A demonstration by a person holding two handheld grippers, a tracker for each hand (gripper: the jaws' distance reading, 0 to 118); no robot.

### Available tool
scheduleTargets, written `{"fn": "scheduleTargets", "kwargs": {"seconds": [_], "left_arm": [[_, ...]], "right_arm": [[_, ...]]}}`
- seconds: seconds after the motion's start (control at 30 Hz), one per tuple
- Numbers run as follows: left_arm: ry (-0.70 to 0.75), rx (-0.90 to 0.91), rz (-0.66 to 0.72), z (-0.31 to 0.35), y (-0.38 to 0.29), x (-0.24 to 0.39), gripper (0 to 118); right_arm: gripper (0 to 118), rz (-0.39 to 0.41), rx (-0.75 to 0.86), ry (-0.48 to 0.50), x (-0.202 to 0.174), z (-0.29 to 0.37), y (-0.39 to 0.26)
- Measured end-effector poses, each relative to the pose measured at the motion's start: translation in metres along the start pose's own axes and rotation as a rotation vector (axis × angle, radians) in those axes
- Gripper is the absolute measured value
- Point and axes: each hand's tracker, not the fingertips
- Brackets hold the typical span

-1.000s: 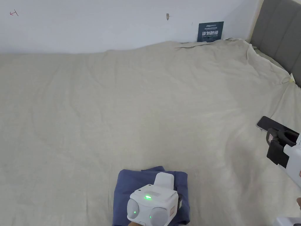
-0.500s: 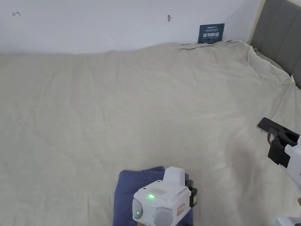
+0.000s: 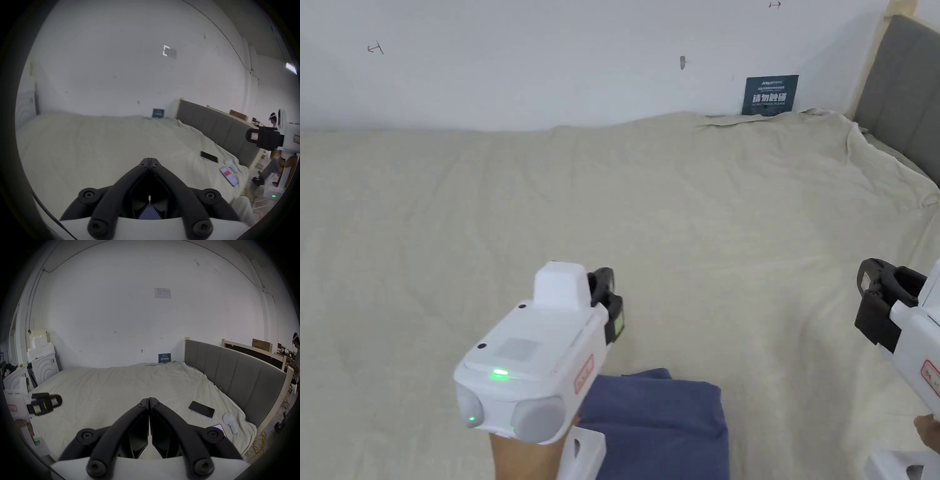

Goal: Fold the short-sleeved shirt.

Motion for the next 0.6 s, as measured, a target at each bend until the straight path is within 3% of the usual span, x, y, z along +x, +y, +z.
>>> {"fn": "scheduleTargets", "kwargs": {"seconds": [0.37,0.6], "left_arm": [[0.201,0.075,-0.059,0.035,-0.002,-0.063,0],[0.244,0.061,-0.017,0.047,-0.011,-0.084,0]], "right_arm": [[0,0.057,0.132,0.033,-0.044,-0.003,-0.005],[0,0.070,0.133,0.039,-0.068,-0.015,-0.028]]}}
